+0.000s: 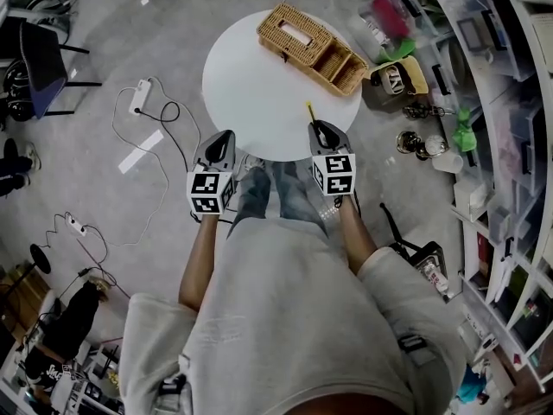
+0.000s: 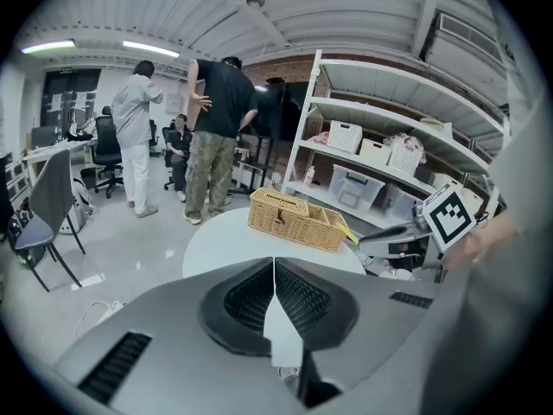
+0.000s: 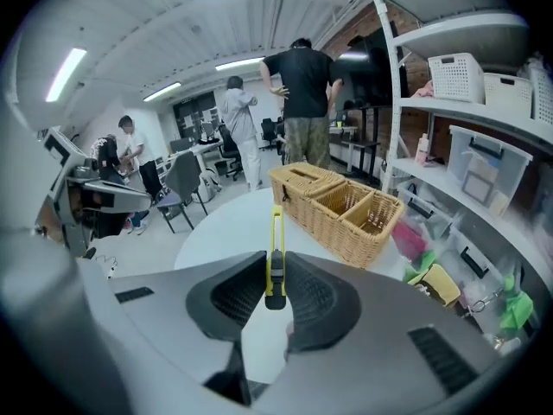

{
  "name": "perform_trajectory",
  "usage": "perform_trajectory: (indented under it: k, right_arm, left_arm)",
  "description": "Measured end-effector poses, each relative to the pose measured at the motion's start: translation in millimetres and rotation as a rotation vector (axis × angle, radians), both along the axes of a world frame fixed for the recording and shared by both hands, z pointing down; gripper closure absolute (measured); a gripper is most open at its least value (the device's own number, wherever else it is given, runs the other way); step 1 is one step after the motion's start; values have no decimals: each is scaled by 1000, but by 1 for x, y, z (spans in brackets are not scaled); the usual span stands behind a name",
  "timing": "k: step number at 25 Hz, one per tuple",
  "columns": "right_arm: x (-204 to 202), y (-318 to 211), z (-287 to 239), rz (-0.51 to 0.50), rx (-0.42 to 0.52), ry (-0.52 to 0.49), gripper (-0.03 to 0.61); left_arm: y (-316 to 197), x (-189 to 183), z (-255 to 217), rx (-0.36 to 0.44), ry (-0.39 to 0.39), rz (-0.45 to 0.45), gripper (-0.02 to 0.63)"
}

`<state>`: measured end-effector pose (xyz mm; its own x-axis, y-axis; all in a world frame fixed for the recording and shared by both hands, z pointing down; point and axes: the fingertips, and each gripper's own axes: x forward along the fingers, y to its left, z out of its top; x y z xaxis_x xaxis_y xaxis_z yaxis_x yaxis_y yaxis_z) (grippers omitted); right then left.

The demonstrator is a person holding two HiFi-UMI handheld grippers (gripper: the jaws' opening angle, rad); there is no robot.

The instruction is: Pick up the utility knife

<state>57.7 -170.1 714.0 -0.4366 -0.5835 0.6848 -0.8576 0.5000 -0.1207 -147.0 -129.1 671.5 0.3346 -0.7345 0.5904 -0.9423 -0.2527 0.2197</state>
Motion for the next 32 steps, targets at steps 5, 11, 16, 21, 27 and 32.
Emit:
perform_trajectory:
  k: [5,11,16,21,27,32]
  right_arm:
    - [6,4,-32,9,59,-27,497]
    - [8,-8,-68,33,127,-60,497]
    - [5,-35,-103,62,204,-109,497]
    - [2,-60,-143,73,302,-132,497]
    - [0,-77,-185,69,408,-151,497]
    - [0,-87,-209,69,469,-167,497]
  left_arm:
    - [-5,3,-16,36,2,1,591]
    - [-15,1,-40,85,-2,-12,591]
    - [-37,-1,-73,169,-10,-16,591]
    - [-65,0,-108,263,-13,-6,591]
    - [-86,2,-145,360,-27,10,591]
    - [-97,0,-170,422,-42,14,591]
